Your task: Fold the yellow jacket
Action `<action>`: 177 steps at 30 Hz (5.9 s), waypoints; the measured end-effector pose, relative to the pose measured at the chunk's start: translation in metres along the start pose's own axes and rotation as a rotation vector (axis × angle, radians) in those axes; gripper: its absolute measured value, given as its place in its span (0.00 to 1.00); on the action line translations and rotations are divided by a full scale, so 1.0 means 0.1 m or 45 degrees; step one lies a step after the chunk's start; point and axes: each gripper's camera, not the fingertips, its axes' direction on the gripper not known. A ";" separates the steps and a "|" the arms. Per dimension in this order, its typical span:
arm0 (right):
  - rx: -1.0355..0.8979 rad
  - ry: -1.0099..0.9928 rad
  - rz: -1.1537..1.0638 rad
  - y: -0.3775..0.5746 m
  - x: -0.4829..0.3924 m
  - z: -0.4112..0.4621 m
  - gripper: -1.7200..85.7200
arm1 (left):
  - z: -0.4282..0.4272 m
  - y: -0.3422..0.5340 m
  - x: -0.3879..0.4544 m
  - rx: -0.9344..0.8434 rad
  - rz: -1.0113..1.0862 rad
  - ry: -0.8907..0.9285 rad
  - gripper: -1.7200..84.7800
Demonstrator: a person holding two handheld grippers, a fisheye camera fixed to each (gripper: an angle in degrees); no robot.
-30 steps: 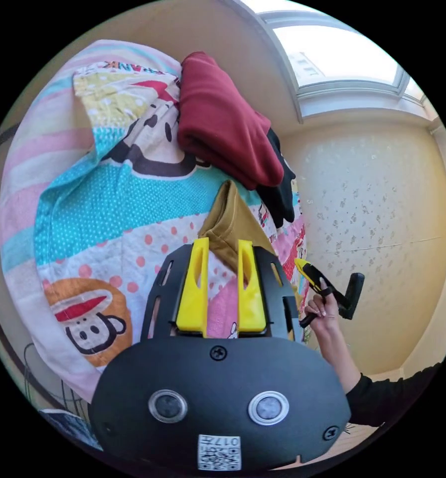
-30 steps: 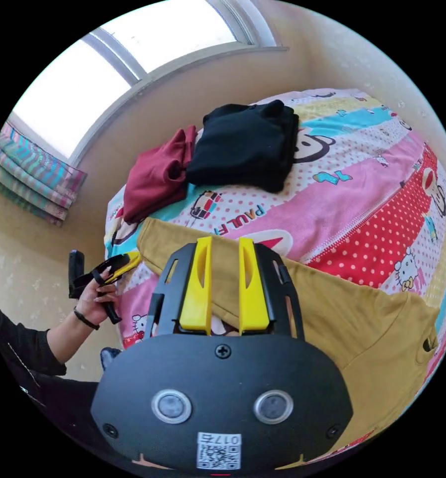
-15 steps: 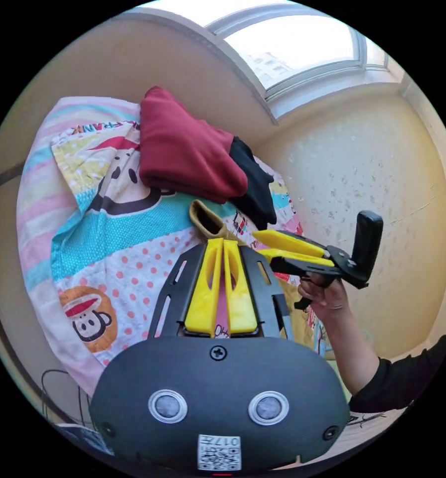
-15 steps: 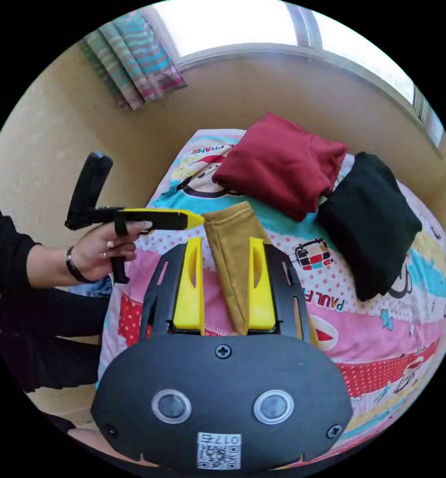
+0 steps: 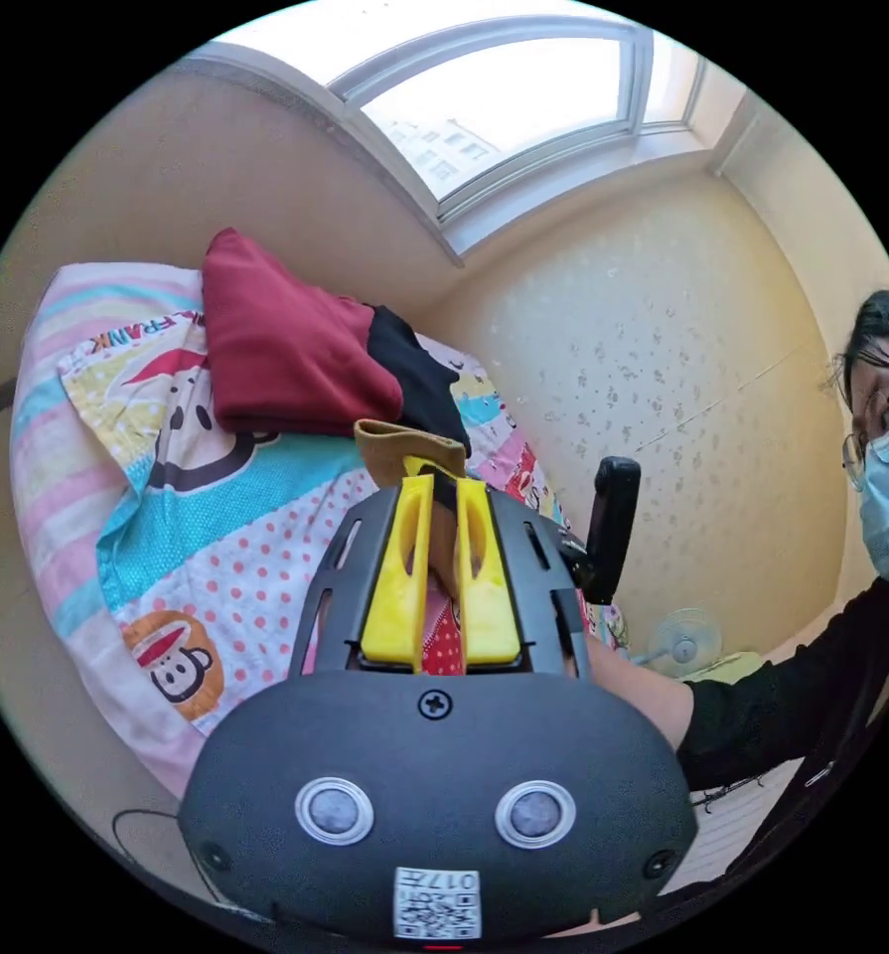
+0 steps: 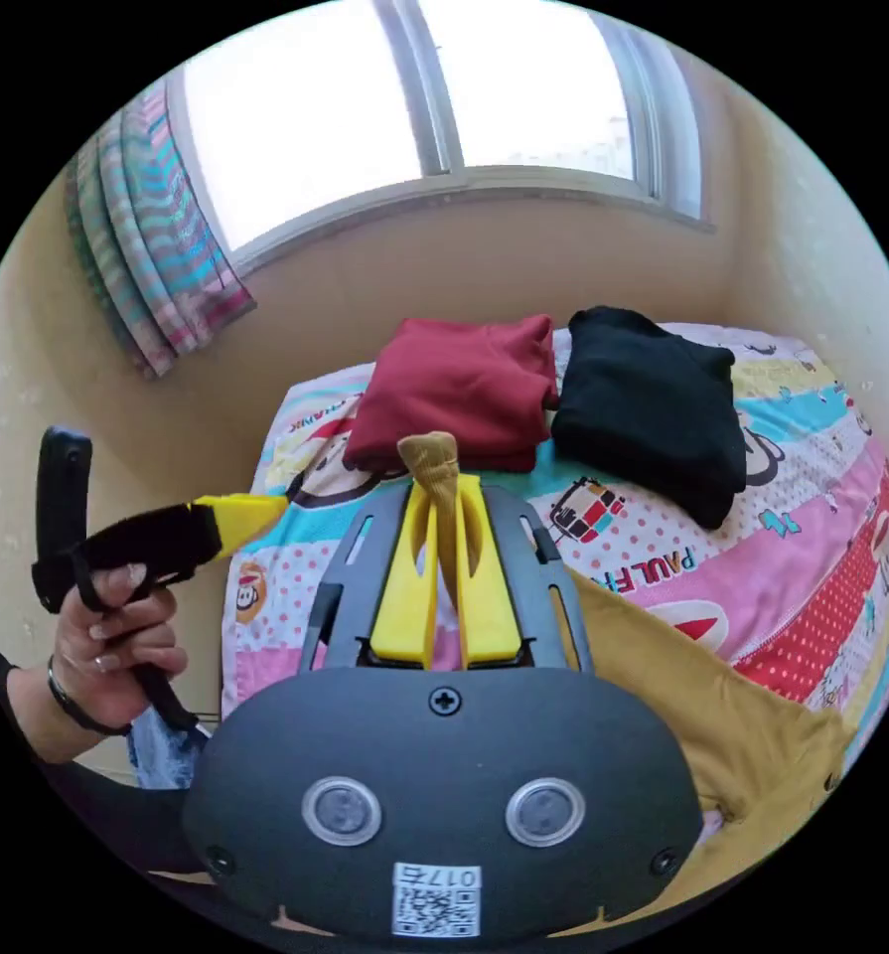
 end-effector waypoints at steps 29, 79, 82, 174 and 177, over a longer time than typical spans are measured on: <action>0.775 0.207 1.504 6.29 4.49 -3.75 0.07 | 3.53 2.99 1.79 -0.618 0.213 0.271 0.12; 0.351 -0.236 0.755 2.54 3.89 -2.22 0.12 | 3.06 2.53 -0.34 -0.759 -0.046 0.155 0.03; 0.664 -0.254 0.929 3.38 3.60 -2.86 0.11 | 2.71 2.56 -0.58 -0.673 -0.216 0.199 0.01; 0.533 -0.286 0.879 2.82 2.37 -3.16 0.12 | 1.67 2.80 0.01 -0.508 0.132 0.469 0.09; 0.611 0.016 0.980 3.12 2.44 -3.75 0.11 | 2.05 2.59 0.50 -0.541 0.328 0.527 0.09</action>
